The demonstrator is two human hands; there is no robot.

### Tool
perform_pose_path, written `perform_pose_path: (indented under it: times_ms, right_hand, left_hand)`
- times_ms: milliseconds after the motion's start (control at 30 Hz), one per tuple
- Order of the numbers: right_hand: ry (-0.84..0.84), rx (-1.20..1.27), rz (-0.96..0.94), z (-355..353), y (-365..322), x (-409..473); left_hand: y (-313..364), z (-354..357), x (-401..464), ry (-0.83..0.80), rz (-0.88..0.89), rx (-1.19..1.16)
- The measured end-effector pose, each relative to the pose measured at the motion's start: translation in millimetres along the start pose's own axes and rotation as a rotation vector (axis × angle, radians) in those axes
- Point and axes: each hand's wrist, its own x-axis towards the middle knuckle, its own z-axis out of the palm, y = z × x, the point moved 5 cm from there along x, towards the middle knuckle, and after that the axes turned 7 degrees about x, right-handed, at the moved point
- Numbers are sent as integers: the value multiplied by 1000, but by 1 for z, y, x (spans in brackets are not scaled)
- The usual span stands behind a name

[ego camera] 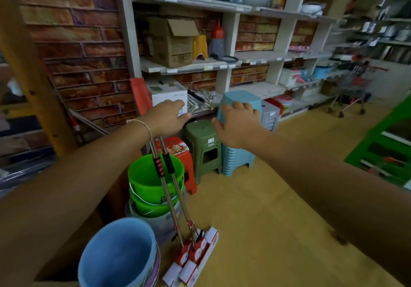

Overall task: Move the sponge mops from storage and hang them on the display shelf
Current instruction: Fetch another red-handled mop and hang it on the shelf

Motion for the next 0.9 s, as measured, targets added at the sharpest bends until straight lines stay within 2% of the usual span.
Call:
perform_pose_path:
  times_ms: [167,400,700,900]
  right_hand:
    - [8,34,4,19,-5,80]
    - [-41,129,-61,65,-29,164]
    - [-170,243,-310,147,-82,242]
    - [-261,273,-500,194,-97,300]
  left_hand:
    - [-36,7,66,-3,-17,62]
    - [-89,23,95,55,-64,82]
    - [-152,60,88,79,-252,192]
    - [-161,90,108,-12,-419,213]
